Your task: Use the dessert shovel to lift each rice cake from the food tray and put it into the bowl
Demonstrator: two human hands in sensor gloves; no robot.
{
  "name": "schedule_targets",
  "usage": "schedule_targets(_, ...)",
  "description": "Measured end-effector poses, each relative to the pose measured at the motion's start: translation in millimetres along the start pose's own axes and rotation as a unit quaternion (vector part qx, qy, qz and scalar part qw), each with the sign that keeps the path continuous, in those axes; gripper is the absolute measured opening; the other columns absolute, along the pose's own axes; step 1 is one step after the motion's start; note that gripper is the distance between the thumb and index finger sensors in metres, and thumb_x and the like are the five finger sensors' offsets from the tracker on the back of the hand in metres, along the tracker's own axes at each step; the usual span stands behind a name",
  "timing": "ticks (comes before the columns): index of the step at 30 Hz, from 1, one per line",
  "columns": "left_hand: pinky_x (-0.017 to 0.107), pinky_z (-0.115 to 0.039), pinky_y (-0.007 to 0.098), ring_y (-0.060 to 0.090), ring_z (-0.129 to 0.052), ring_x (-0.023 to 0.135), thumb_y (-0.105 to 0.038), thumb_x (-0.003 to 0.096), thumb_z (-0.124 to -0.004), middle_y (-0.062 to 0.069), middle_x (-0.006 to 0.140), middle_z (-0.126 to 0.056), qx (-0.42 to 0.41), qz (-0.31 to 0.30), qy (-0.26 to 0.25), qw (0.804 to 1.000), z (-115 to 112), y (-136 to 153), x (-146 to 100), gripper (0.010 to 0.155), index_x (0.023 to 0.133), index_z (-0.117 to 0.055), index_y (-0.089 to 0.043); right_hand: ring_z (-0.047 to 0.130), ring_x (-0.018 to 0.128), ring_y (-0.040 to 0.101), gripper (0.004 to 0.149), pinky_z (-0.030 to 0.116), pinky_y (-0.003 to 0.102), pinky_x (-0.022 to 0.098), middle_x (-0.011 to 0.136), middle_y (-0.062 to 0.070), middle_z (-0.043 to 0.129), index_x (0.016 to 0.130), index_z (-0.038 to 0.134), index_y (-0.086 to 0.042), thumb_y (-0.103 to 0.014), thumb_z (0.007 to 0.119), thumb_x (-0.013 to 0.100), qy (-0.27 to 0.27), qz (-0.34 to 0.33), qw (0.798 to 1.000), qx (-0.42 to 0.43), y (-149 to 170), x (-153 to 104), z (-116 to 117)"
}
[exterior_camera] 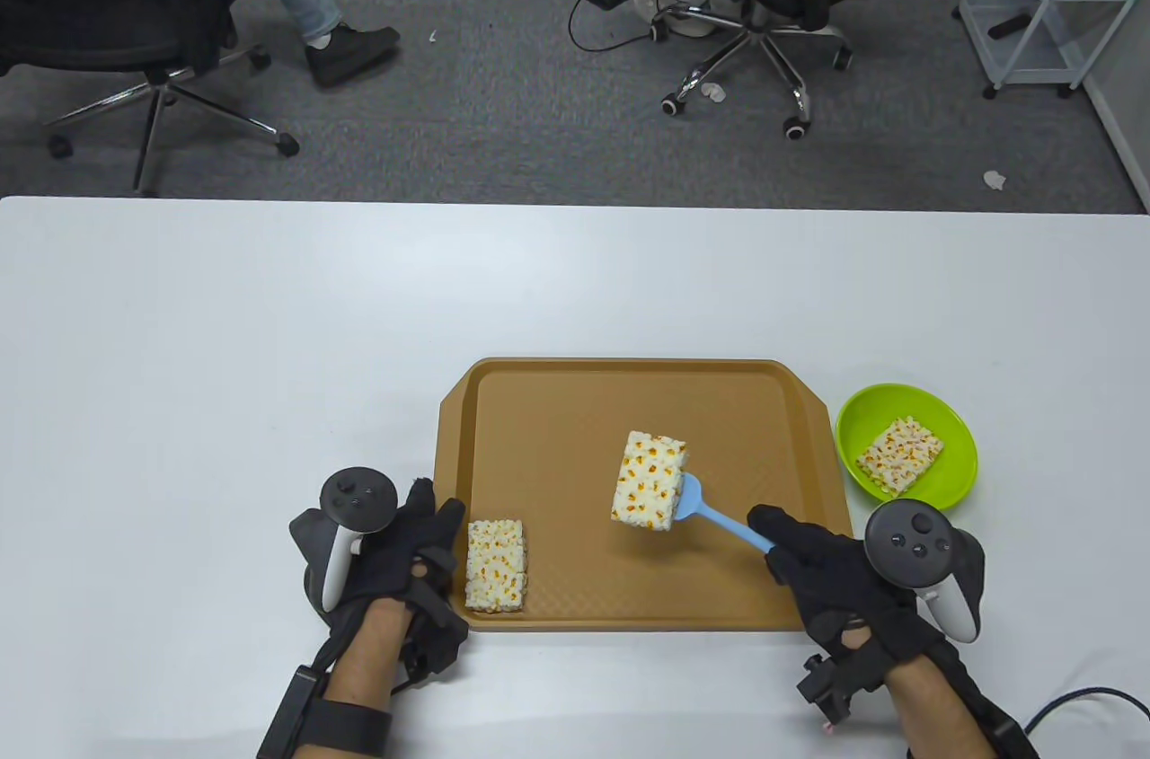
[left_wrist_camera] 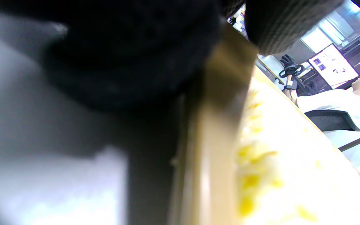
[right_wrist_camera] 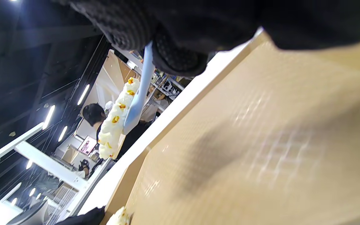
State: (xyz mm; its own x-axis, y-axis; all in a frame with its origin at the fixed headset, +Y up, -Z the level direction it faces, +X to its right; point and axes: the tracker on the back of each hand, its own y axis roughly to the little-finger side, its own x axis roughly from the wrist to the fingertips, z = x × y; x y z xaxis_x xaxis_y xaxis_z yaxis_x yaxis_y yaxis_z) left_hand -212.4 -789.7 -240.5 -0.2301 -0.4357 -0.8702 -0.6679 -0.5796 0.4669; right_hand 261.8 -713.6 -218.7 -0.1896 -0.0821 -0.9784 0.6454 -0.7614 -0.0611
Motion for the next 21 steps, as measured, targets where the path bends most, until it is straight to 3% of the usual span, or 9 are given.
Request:
schedule_targets(12,-0.002,-0.088,0.033,0.019,-0.105,0.011,-0.053,0.0464,-0.075,0.003,0.047,-0.099,-0.002,0.0,0.0,1.0,0,0,0,0.064,0.1,-0.063,-0.02,0.091,0.013,0.009,0.053,0.089,0.034,0.012,0.057,0.004,0.092,0.09,0.074,-0.019,-0.032,0.069,0.038,0.09,0.062,0.993,0.04,37,-15,-77)
schedule_targets(21,-0.002,-0.088,0.033,0.019,-0.104,0.011,-0.054,0.0466,-0.074,0.003,0.047,-0.099,-0.003,0.0,0.001,1.0,0,0,0,0.064,0.1,-0.062,-0.02,0.091,0.013,0.009,0.054,0.089,0.034,0.012,0.057,0.005,0.092,0.09,0.073,-0.019,-0.032,0.069,0.039,0.146,0.133,0.979,0.047,70,-22,-101)
